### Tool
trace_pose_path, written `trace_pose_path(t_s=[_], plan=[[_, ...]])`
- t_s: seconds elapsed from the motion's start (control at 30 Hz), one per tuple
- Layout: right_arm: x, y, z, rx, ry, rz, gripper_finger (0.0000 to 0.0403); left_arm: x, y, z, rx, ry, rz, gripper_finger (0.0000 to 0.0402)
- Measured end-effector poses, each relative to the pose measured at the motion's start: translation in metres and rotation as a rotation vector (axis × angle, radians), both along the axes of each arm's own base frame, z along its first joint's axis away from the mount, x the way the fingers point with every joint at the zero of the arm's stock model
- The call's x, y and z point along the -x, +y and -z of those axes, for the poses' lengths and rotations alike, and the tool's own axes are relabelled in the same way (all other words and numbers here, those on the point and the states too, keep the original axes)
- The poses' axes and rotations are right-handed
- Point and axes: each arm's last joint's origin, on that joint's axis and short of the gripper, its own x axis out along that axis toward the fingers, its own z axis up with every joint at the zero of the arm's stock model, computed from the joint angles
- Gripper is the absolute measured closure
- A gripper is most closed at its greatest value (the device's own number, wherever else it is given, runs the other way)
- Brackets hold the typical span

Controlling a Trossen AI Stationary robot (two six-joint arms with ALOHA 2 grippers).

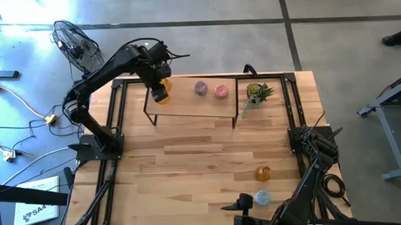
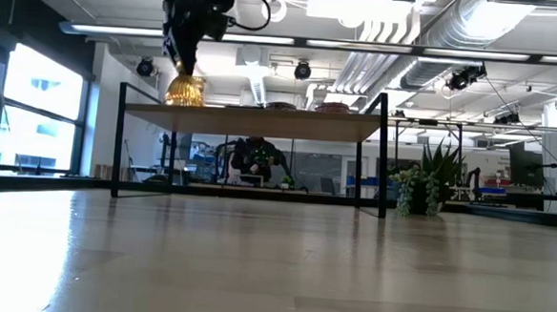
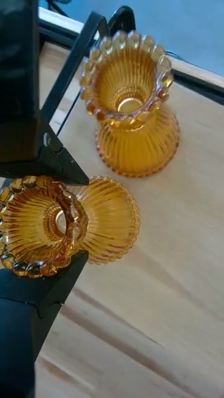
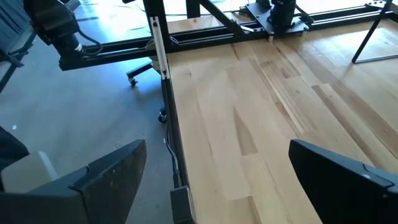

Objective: Pick & Place candle stick holders
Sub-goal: Put the left yellow glass candle holder on the shelf

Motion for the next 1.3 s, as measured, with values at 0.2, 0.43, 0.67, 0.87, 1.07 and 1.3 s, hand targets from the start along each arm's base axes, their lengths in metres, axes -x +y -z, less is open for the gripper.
trace_pose_path(t_s=[0.2,0.43,0.67,0.87,1.07,1.3], plan=[[0.0000,0.0001,0.0002,0.000,0.000,0.000,0.0015,0.0009,0.0010,0.0071,0.033,0.009,0.001,0.0244],[0.0001,0.0003,0.0004,0.001,0.001,-0.001,0.0015,0.0000,0.0019,0.0099,0.023,0.011,0.002,0.0244],[0.0001,0.0003,0.0004,0.003,0.003,-0.003,0.0015,0.0007,0.0028,0.0100,-0.003,0.032,-0.024,0.0244],[0.0002,0.0003,0.0004,0.003,0.003,-0.004,0.0015,0.0012,0.0024,0.0101,0.001,0.038,-0.040,0.0244],[0.0002,0.0003,0.0005,0.002,0.004,-0.005,0.0015,0.0013,0.0025,0.0101,0.002,0.038,-0.056,0.0244],[0.0002,0.0003,0.0006,0.001,0.005,-0.004,0.0015,0.0014,0.0031,0.0099,-0.004,0.041,-0.108,0.0156]])
